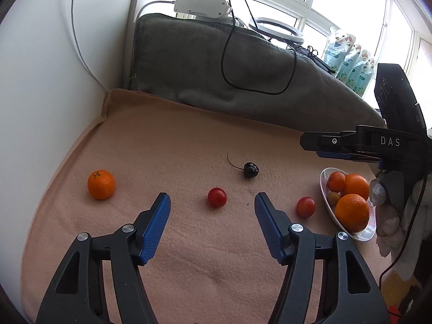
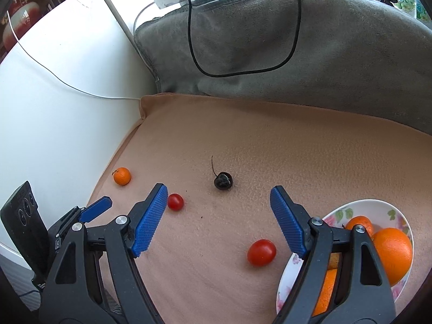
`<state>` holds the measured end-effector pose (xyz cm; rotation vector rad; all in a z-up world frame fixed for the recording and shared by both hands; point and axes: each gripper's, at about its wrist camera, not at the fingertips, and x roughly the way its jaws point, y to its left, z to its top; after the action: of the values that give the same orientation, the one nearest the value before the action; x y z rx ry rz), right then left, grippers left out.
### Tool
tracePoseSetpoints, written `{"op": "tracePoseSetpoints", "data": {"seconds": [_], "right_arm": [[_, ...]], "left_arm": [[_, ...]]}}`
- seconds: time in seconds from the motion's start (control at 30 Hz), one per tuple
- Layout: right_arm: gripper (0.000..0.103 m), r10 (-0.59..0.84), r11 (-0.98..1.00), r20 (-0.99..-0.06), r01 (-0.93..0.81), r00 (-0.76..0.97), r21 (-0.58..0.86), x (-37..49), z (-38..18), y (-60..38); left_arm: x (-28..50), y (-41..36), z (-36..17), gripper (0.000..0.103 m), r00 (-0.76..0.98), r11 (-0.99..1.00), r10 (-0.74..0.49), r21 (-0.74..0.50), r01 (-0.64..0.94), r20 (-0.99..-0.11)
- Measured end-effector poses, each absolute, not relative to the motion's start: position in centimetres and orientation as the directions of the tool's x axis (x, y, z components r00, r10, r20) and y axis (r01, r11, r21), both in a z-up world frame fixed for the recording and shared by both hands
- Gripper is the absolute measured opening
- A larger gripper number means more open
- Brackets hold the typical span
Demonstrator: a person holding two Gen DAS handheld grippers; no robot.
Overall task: Organize fruits
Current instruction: 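Move the right gripper to the dark cherry while the left approaches a red cherry tomato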
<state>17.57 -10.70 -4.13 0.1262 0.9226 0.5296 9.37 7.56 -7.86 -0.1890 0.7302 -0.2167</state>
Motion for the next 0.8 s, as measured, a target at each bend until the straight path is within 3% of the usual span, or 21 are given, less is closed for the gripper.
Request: {"op": "tracePoseSetpoints", "data": {"seconds": [0.17,0.47,0.8], "right_arm": [[0.069,0.512,0.854,-0.736,-0.36,0.443,0.377,18.9,-5.2,-9.7],[0.053,0.5,0.861,-0.777,-0.319,0.383,0.397,20.9,-7.5,-7.8],[0.052,0.462,0.881,-0.803,-0.301,0.376,0.366,22.0,-8.9,-6.8]], "left_arm": [[10.0,6.8,-8.3,0.064,0.712,0.955,-0.283,-0.254,0.15,-0.643],[11.4,5.7,-9.7,0.054,0.674,0.95,-0.307,-0.263,0.17,-0.672],[12.6,5.4,-10.9,0.053,0.649,0.947,-0.315,-0.273,0.168,-0.693]]}}
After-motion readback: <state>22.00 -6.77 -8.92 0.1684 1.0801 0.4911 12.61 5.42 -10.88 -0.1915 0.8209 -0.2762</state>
